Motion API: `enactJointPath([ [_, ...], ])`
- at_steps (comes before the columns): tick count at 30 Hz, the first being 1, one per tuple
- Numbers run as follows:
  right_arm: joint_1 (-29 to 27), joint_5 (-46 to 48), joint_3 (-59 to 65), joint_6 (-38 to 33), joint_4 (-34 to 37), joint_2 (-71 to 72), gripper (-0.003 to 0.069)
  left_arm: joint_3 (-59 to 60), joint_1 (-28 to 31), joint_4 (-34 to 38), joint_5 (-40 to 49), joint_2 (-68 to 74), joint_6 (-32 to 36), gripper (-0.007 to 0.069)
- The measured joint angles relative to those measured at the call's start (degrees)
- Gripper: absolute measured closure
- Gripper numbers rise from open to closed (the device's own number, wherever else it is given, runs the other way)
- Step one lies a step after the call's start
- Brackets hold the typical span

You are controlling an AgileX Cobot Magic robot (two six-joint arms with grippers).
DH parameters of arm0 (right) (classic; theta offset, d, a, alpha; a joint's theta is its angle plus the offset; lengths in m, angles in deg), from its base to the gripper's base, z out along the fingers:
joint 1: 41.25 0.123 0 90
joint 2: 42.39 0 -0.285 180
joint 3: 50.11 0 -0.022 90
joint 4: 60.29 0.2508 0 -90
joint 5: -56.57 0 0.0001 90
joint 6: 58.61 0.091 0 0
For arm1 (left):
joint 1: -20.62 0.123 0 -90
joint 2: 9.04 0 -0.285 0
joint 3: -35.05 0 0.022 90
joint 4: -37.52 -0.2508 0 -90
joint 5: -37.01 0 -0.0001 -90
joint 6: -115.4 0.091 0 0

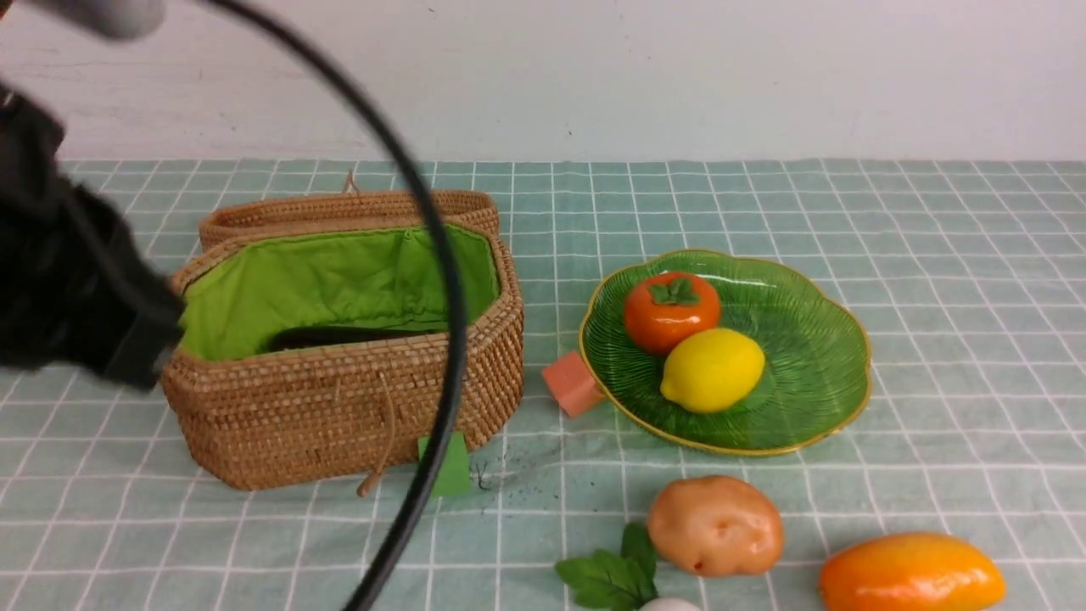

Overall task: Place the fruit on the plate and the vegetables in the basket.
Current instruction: Use the right arm to grab a mango and put it into the right plate

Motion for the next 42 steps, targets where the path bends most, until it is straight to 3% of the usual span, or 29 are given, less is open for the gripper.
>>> enactJointPath([
  [6, 0.0, 0.0, 0.0, 0.0, 0.0, 0.0, 0.0418, 15.78, 0.0, 6.41, -4.41, -13.72, -0.63, 0.0638],
  [18, 0.0, 0.0, 0.0, 0.0, 0.0, 0.0, 0.0418, 19.5, 0.0, 8.83, -8.82, -20.55, -0.64, 0.0638],
  [26, 0.0, 0.0, 0.0, 0.0, 0.0, 0.0, 0.0418, 19.56, 0.0, 6.77, -10.37, -20.55, -0.8, 0.0638],
  [32, 0.0, 0.0, 0.0, 0.0, 0.0, 0.0, 0.0418, 19.56, 0.0, 3.7, -16.72, -20.55, -7.96, 0.0638],
  [38, 0.0, 0.0, 0.0, 0.0, 0.0, 0.0, 0.0418, 20.13, 0.25, -3.73, -21.4, -23.12, -14.79, 0.0638],
  [42, 0.0, 0.0, 0.0, 0.0, 0.0, 0.0, 0.0418, 26.53, 5.05, -5.72, -27.54, -29.93, -17.06, 0.0638],
])
